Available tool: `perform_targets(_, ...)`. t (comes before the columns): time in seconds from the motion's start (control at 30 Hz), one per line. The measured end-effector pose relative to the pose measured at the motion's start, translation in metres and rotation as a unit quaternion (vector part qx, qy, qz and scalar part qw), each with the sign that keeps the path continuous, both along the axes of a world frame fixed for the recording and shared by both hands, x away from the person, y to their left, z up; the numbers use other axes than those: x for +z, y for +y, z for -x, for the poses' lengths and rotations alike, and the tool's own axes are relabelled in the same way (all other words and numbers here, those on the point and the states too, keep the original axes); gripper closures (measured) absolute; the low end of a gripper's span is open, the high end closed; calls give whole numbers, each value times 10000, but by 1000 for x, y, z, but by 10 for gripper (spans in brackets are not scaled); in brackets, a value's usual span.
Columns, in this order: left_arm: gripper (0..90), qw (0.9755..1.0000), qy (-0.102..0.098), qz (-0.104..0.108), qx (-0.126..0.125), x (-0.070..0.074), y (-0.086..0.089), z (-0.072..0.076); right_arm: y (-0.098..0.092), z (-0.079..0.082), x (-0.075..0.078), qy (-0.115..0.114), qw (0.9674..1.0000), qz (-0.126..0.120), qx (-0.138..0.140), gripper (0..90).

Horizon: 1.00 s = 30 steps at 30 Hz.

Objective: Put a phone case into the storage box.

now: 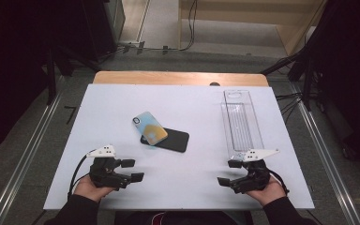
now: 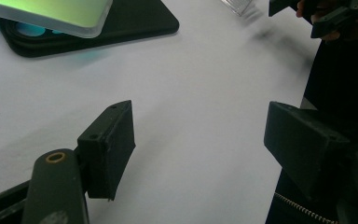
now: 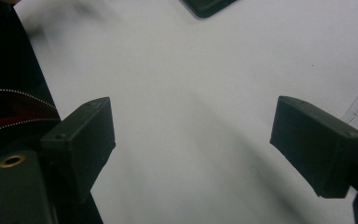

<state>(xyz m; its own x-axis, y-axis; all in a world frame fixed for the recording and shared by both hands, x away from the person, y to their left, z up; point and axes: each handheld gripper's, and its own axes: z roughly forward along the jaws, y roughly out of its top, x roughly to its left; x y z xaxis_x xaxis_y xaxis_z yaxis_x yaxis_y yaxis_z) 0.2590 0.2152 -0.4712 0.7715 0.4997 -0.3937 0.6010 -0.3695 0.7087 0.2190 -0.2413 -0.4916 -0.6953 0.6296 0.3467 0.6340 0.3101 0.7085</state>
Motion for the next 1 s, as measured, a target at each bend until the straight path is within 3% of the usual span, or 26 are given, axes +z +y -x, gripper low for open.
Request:
perform_targets(0.67,248,10000,68,28,-10,-2,1,-1,1,-1,0,18,10000,-58,34,121)
perform_targets(0.87,248,10000,63,45,-8,-1,1,0,1,-1,1,9,10000,22,59,121)
perform_targets(1.0,248,10000,54,61,-3,-1,1,-1,5,-4,4,18,9999,-71,100,121)
